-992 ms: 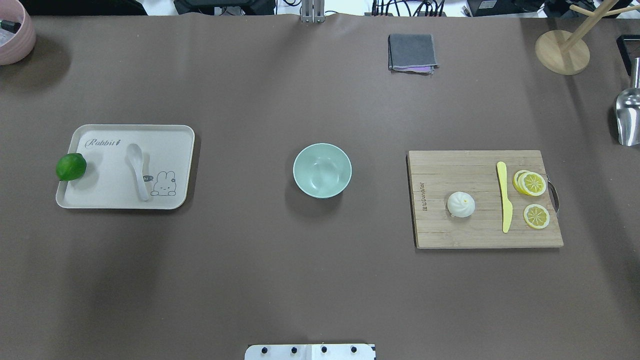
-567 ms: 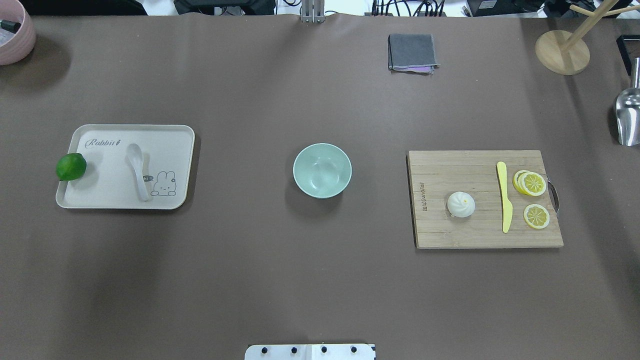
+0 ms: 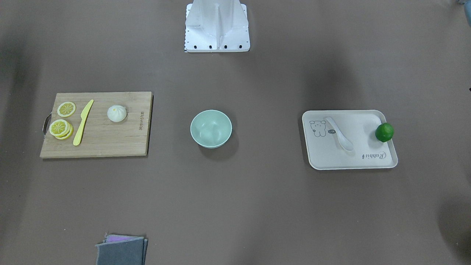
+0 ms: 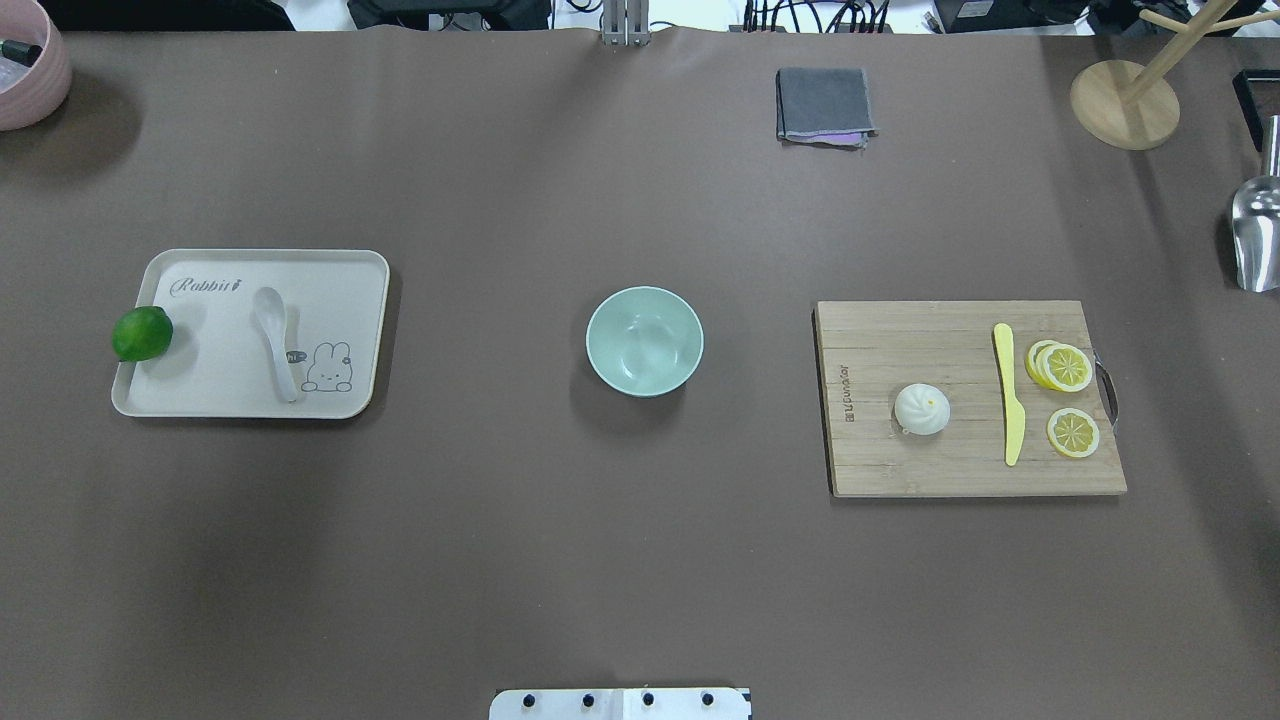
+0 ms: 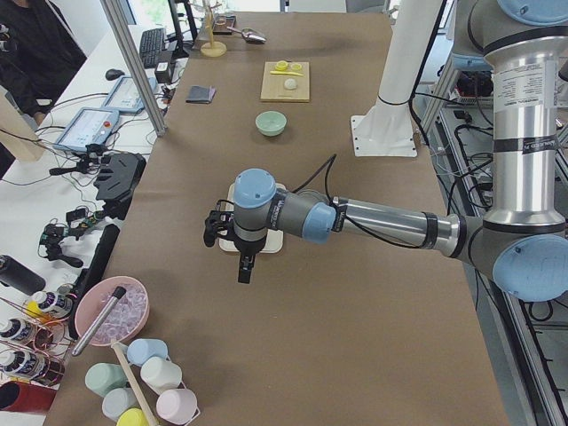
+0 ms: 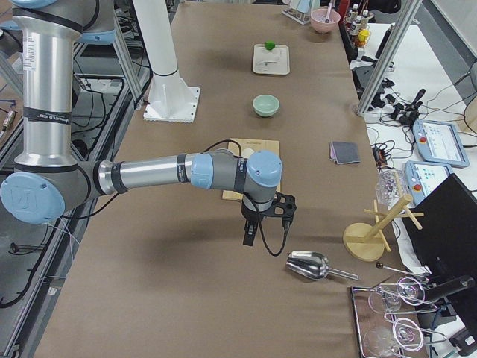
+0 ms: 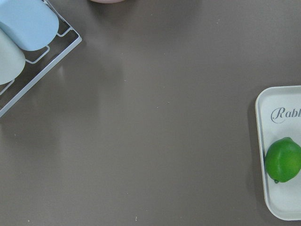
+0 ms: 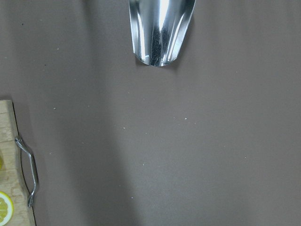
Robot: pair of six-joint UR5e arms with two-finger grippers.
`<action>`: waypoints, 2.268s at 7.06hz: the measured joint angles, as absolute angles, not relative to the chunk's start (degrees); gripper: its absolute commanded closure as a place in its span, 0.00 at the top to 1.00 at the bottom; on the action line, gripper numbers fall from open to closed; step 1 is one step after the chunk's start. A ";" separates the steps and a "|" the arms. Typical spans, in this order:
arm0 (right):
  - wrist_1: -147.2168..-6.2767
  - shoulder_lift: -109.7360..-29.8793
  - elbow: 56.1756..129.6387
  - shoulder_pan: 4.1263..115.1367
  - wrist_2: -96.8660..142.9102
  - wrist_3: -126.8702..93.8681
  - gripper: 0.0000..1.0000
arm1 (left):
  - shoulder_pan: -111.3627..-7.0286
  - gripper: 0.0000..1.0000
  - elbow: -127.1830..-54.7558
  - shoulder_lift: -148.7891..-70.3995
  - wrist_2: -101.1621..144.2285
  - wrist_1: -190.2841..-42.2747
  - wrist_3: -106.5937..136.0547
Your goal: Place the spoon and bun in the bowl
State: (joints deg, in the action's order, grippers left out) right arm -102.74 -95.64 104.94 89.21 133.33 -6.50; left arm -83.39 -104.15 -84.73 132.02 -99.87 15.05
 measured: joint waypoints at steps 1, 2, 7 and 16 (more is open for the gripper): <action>-102.74 -95.65 104.94 89.21 133.33 -6.53 1.00 | -80.37 0.98 -104.18 -85.30 131.20 -102.36 18.86; -102.74 -95.67 104.94 89.21 133.33 -6.63 1.00 | -76.39 0.98 -104.43 -86.23 129.43 -104.79 22.09; -102.72 -95.43 104.94 89.12 133.23 -7.15 1.00 | -64.64 0.98 -105.07 -99.60 125.33 -107.10 36.03; -101.16 -93.44 110.32 86.71 135.69 -7.46 1.00 | -42.97 0.98 -104.54 -99.52 98.97 -111.91 57.12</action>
State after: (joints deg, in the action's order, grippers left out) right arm -101.16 -93.44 110.32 86.71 135.69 -7.46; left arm -42.97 -104.54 -99.52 98.97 -111.91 57.12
